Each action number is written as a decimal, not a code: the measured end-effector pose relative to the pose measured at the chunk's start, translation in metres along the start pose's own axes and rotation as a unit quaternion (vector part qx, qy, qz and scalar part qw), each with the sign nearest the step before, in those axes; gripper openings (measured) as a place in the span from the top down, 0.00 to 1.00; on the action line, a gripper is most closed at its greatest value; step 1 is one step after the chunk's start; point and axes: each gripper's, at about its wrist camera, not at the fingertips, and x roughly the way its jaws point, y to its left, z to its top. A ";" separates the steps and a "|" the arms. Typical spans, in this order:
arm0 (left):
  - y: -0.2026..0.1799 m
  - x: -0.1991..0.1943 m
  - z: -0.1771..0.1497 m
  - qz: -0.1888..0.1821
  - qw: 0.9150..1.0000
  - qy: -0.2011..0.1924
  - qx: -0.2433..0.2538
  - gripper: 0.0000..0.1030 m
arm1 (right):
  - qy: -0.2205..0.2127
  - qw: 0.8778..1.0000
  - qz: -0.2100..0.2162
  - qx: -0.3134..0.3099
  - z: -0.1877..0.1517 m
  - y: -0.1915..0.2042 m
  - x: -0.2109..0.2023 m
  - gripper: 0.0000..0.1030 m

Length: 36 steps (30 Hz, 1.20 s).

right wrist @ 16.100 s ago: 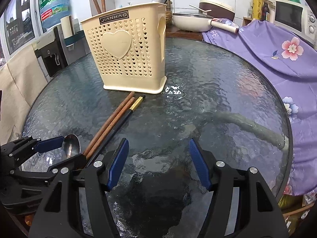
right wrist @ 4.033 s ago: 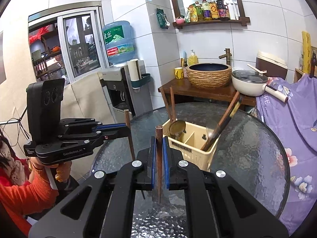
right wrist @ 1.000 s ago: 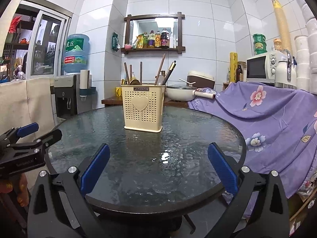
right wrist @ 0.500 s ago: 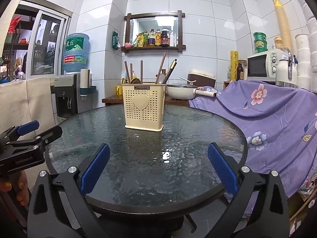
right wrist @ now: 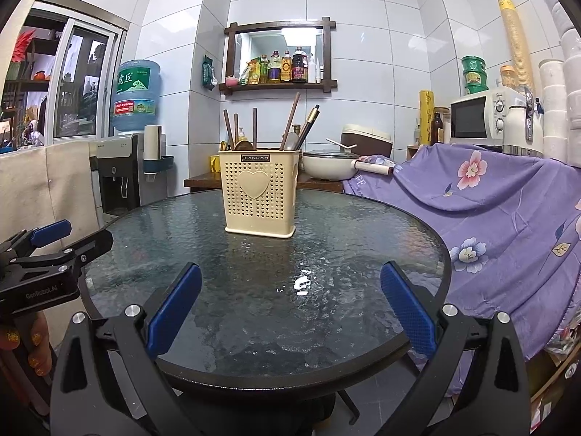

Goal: Organize utensils

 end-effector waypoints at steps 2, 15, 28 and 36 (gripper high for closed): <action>0.000 0.000 0.000 0.000 1.000 -0.001 -0.001 0.06 | 0.000 1.000 0.000 -0.001 0.000 0.000 0.000 0.06; 0.005 0.003 0.000 -0.002 1.000 0.003 -0.008 0.06 | -0.003 1.000 0.003 -0.003 0.001 0.001 -0.001 0.06; 0.006 0.003 0.002 -0.006 1.000 0.004 -0.017 0.06 | -0.001 1.000 0.003 -0.005 0.001 0.003 -0.001 0.06; 0.005 0.003 0.002 -0.005 1.000 0.005 -0.016 0.06 | 0.001 1.000 0.004 -0.005 0.000 0.004 0.000 0.06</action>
